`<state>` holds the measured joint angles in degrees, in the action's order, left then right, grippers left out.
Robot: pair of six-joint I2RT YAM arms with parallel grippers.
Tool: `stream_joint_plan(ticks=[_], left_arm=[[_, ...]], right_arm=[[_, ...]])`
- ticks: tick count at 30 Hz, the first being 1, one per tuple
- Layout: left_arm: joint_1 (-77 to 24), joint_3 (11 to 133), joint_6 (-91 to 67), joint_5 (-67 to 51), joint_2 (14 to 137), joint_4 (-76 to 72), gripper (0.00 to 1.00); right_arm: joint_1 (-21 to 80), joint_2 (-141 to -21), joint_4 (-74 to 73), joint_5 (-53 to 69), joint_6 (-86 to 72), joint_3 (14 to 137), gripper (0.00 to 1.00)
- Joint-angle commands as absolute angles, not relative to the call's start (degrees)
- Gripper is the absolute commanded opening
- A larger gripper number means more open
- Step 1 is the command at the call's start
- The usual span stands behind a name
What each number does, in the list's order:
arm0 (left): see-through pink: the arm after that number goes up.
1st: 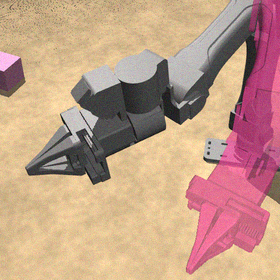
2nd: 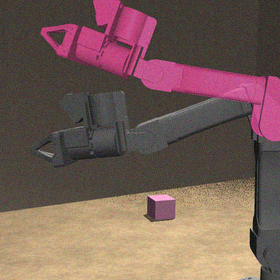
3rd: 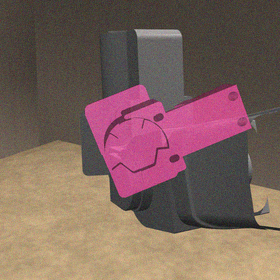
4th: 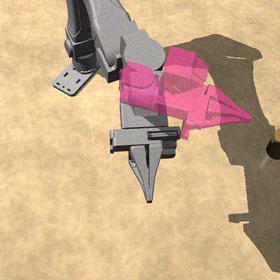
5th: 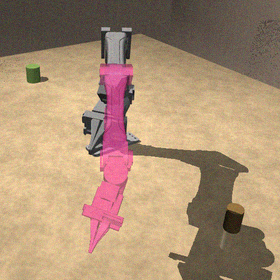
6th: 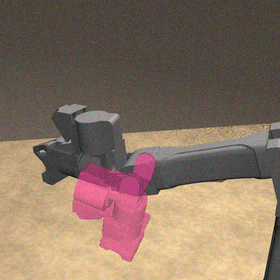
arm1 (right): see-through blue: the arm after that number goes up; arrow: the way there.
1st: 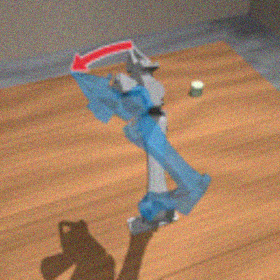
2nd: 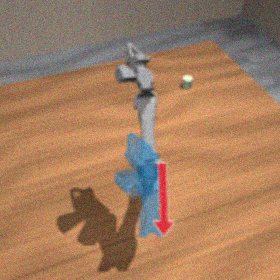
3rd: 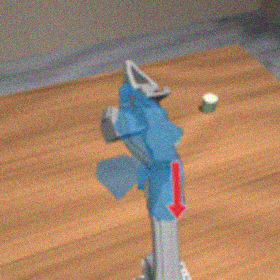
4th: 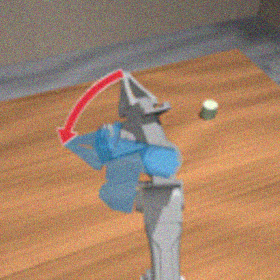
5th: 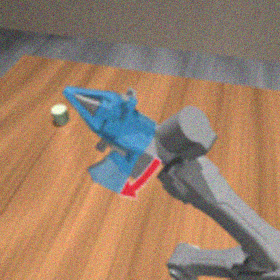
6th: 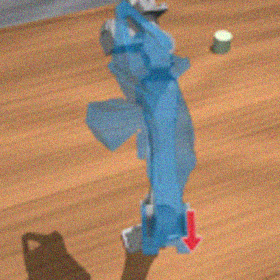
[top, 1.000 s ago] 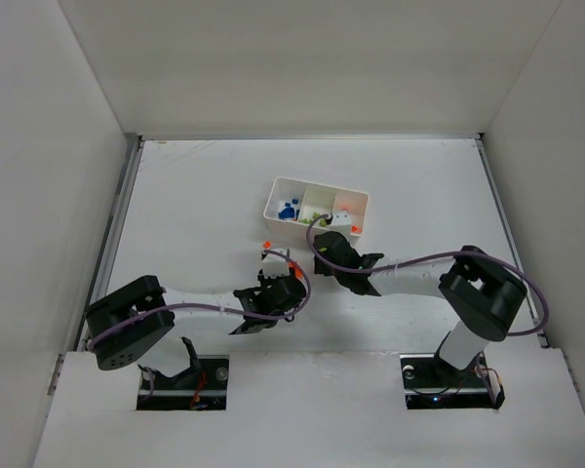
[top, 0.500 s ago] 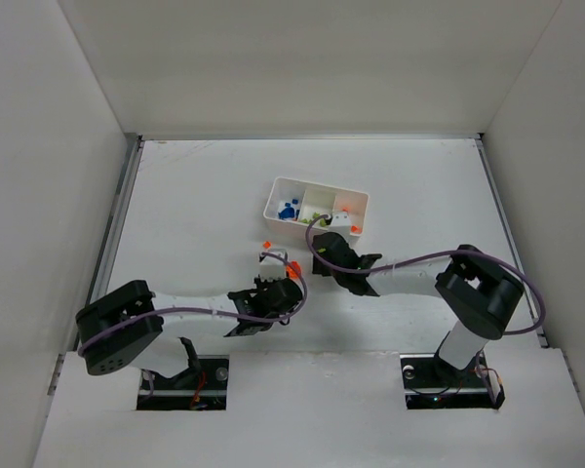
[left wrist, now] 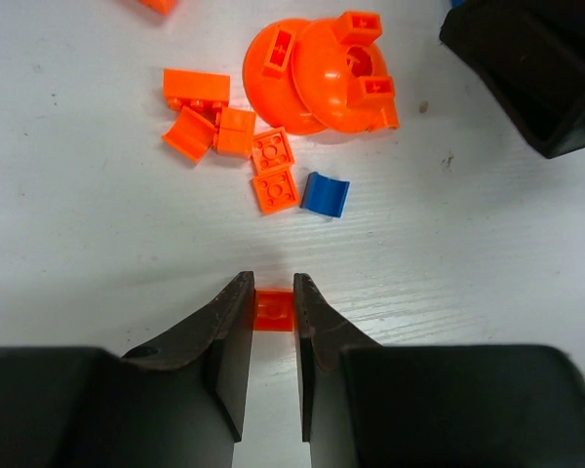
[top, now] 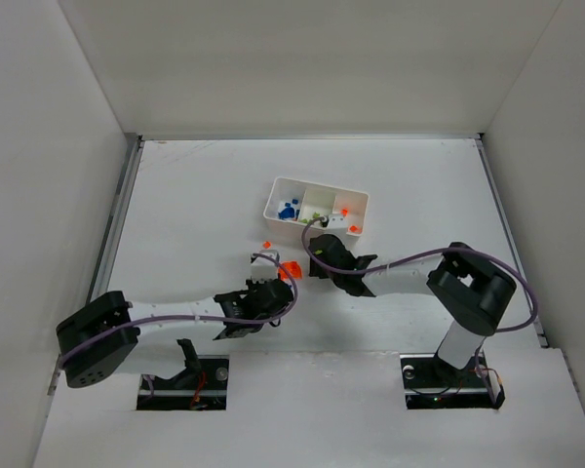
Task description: Sort the legos into containers by color
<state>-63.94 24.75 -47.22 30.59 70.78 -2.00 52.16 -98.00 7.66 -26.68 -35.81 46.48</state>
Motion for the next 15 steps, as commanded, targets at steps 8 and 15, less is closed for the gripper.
stream_joint_plan(ticks=[8, 15], left_arm=[[-61.1, 24.3, -46.4, 32.7, 61.6, -0.8, 0.11], [-58.3, 26.7, -43.7, 32.3, 59.4, -1.5, 0.11]], right_arm=[[52.2, -99.8, 10.1, -27.2, -35.6, 49.5, 0.44], [52.1, -100.5, 10.1, -27.6, -36.2, 49.6, 0.40]])
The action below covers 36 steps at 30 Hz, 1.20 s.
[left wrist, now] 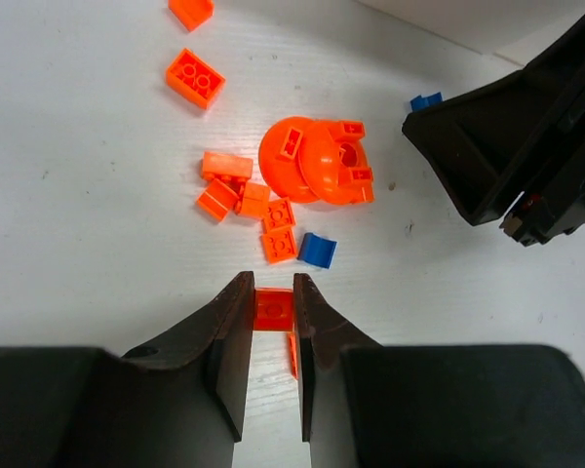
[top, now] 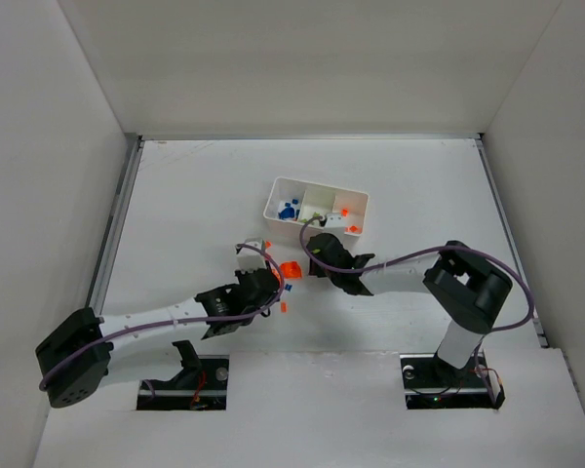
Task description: Sort the legos into containers by color
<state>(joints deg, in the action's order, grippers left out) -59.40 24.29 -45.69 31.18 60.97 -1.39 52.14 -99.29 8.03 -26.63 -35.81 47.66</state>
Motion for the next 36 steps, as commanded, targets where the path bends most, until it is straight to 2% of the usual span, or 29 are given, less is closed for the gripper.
stream_joint_plan(ticks=[1, 6, 11, 21, 25, 33, 36], left_arm=[[-57.8, 27.3, -43.4, 32.0, 59.4, -1.8, 0.11], [-56.1, 30.2, -40.1, 31.4, 60.6, -5.2, 0.11], [-54.6, 34.6, -36.8, 30.0, 63.7, -8.9, 0.11], [-51.6, 46.6, -32.6, 24.6, 78.9, -20.0, 0.12], [-50.5, 52.5, -32.5, 21.5, 85.9, -23.1, 0.12], [-50.1, 66.3, -31.5, 17.9, 100.2, -24.7, 0.12], [-50.1, 71.2, -31.5, 17.3, 105.1, -24.0, 0.17]], right_arm=[[52.0, -100.5, 10.2, -27.6, -36.2, 49.5, 0.39], [51.9, -101.5, 10.0, -27.6, -36.6, 50.2, 0.25], [52.2, -97.7, 10.0, -27.8, -37.7, 47.5, 0.20], [52.2, -78.6, 7.6, -28.4, -41.3, 32.8, 0.21], [52.2, -75.2, 6.1, -28.9, -43.0, 30.5, 0.24], [50.4, -65.3, 3.1, -29.2, -45.4, 25.0, 0.25], [49.0, -63.4, 2.7, -28.6, -45.5, 24.1, 0.25]])
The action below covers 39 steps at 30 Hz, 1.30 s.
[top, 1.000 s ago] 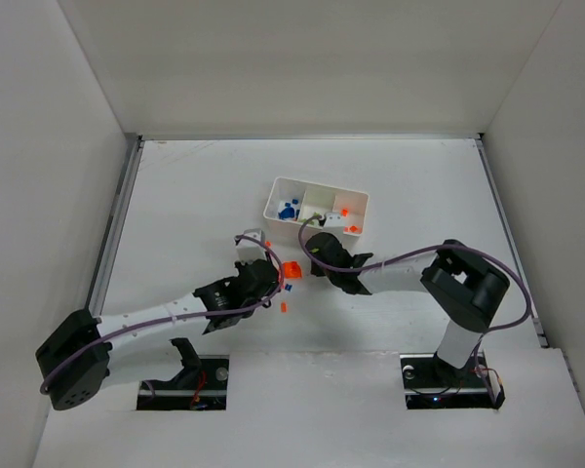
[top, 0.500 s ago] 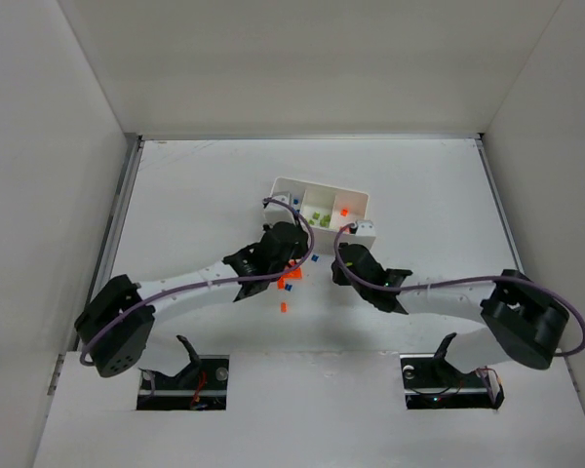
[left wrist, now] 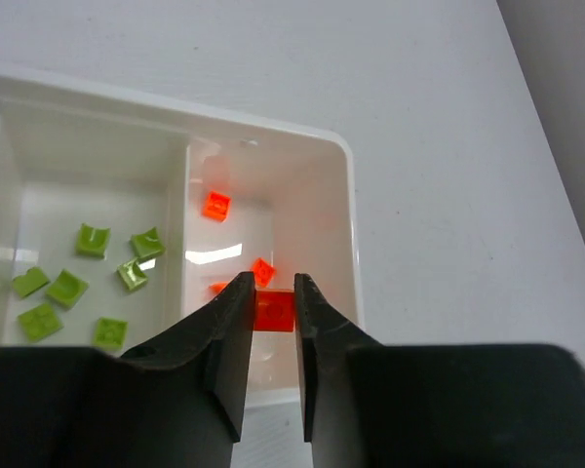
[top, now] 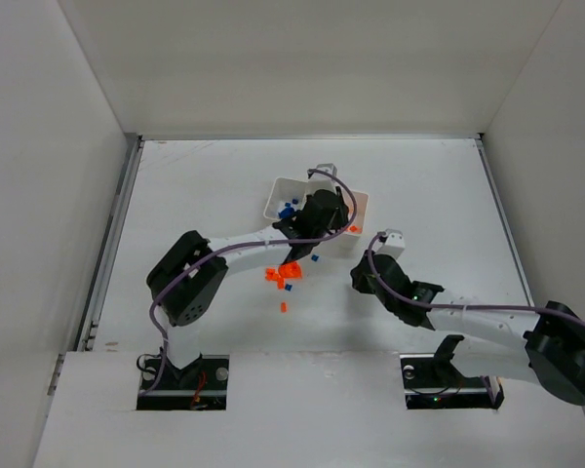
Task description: Sort the legos into containers by color
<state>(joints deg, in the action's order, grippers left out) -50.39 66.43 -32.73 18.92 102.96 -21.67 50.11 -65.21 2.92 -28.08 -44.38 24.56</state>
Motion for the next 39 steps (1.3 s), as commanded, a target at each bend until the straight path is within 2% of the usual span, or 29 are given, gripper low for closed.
stream_joint_plan(ticks=[1, 5, 7, 13, 20, 25, 28, 39], left_arm=[[-50.1, 72.3, -31.4, 16.9, 106.2, -23.6, 0.22], [-50.1, 73.0, -31.2, 17.1, 106.4, -23.9, 0.39], [-49.5, 71.8, -31.1, 17.4, 104.8, -23.9, 0.43], [-45.8, 59.2, -32.8, 19.7, 94.5, -26.0, 0.44], [-42.8, 40.3, -33.1, 21.3, 78.7, -25.9, 0.45], [-39.9, 27.9, -31.8, 21.4, 65.5, -25.1, 0.46], [-37.7, 23.7, -32.4, 21.5, 61.0, -22.2, 0.46], [-36.3, 18.6, -32.7, 21.1, 55.5, -22.7, 0.47]], right_arm=[[49.0, -63.3, 2.9, -28.2, -45.4, 24.1, 0.26], [49.2, -64.2, 3.6, -27.7, -43.7, 25.0, 0.31], [49.2, -65.2, 4.4, -27.2, -43.3, 25.9, 0.35], [50.8, -74.5, 8.3, -26.1, -41.0, 32.2, 0.49], [51.1, -89.1, 12.4, -26.3, -40.5, 40.8, 0.53], [51.1, -96.9, 13.2, -26.0, -40.4, 46.1, 0.52], [51.1, -99.8, 13.2, -25.8, -41.4, 48.1, 0.46], [51.9, -103.5, 7.7, -29.5, -41.7, 51.5, 0.35]])
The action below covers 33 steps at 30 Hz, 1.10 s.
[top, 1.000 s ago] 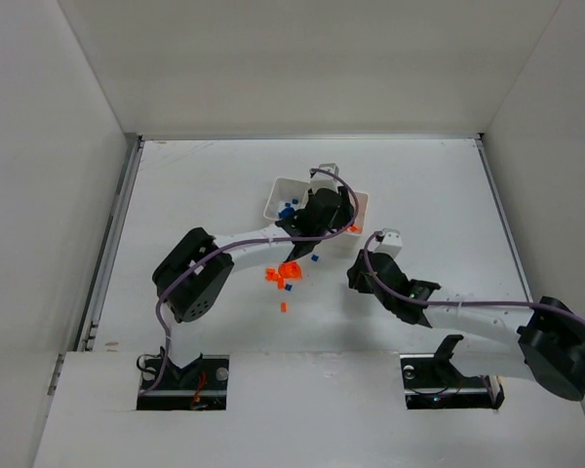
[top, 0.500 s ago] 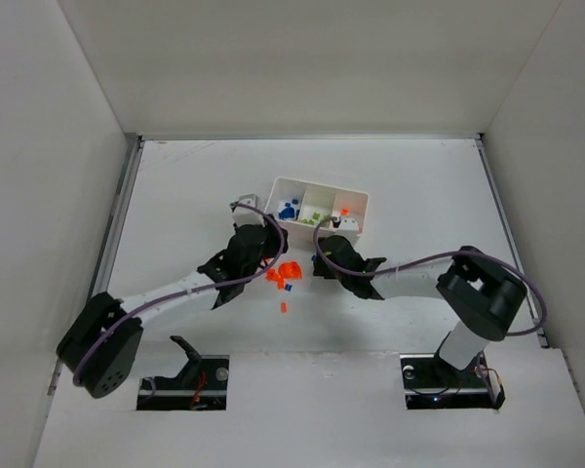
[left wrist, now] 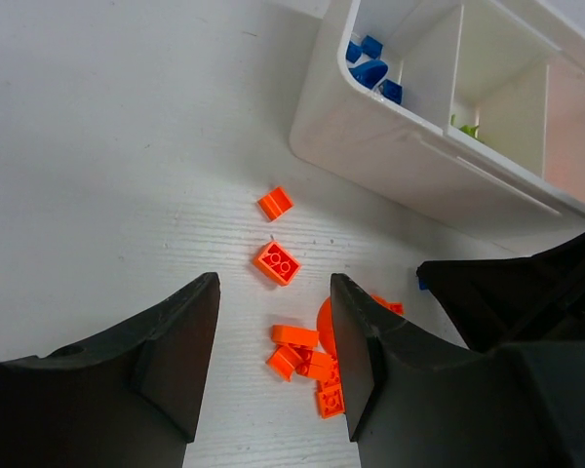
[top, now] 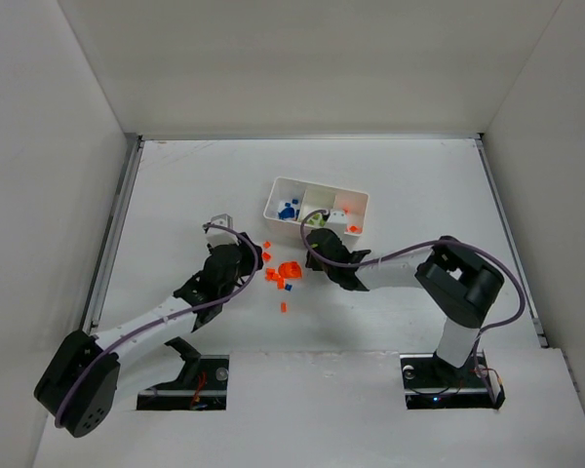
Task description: Sort the legos into containers by color
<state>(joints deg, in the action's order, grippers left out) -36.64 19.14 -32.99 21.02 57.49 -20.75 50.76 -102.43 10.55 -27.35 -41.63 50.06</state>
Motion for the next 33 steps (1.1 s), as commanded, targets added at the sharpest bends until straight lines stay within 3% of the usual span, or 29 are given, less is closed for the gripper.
stream_joint_plan(ticks=[1, 7, 13, 25, 33], left_arm=[[-36.3, 18.6, -32.7, 21.1, 55.0, -22.6, 0.47], [-36.1, 16.8, -33.7, 21.4, 52.8, -22.2, 0.47], [-37.9, 16.1, -34.6, 21.4, 52.2, -21.3, 0.46], [-49.9, 15.6, -34.5, 25.1, 52.6, -16.9, 0.39], [-57.6, 16.6, -35.9, 28.6, 55.5, -14.9, 0.39]], right_arm=[[52.5, -103.8, 6.9, -30.1, -41.6, 51.8, 0.36], [55.1, -105.6, 3.3, -34.5, -39.6, 52.8, 0.34], [56.0, -103.8, 1.1, -36.3, -38.9, 53.0, 0.17], [56.5, -85.9, 0.0, -29.9, -33.3, 54.7, 0.16], [48.9, -94.7, 3.9, -22.7, -26.9, 69.3, 0.15]])
